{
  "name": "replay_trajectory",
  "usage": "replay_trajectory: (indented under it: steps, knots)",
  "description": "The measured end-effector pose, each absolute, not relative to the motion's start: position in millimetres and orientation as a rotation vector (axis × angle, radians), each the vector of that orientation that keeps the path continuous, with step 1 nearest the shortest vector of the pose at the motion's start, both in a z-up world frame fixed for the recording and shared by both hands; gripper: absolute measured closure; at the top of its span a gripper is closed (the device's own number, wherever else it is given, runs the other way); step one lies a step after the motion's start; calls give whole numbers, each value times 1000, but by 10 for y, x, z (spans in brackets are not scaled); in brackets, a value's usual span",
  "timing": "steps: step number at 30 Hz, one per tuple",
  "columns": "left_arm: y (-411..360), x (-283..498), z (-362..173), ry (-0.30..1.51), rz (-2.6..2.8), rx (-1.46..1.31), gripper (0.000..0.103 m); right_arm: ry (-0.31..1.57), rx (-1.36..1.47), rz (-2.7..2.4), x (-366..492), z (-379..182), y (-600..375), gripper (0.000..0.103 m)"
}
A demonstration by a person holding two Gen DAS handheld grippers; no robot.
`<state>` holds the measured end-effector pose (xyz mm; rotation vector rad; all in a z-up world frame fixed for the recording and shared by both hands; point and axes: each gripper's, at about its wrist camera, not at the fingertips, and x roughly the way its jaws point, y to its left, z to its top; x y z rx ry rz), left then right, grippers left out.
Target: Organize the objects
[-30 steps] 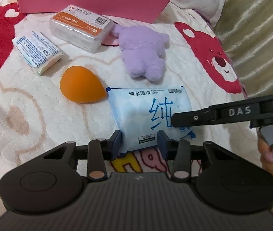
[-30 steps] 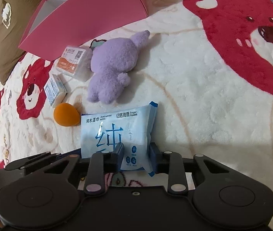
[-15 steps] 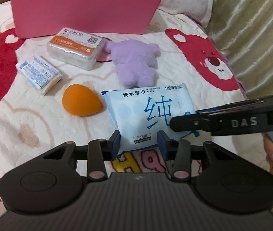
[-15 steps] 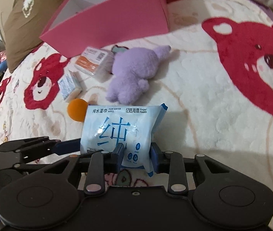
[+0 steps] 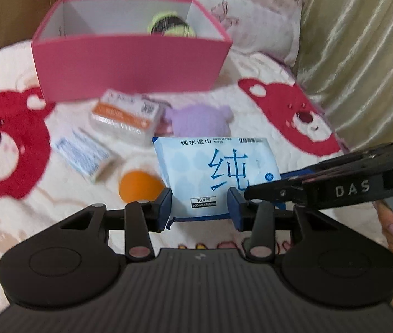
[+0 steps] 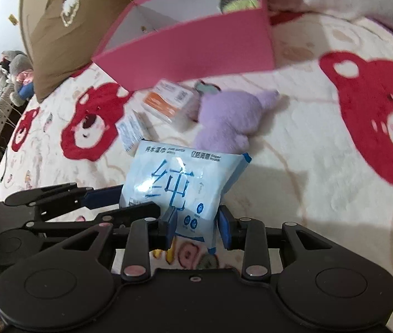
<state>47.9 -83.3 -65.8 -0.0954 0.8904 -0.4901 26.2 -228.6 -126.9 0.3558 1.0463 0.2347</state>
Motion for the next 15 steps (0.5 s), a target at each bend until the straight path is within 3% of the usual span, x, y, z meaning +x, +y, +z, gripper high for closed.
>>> replay_trajectory:
  steps: [15]
  knots:
    - [-851,427,-251,842,-534,-5,63,902,341,213,87,-942,-2220,61]
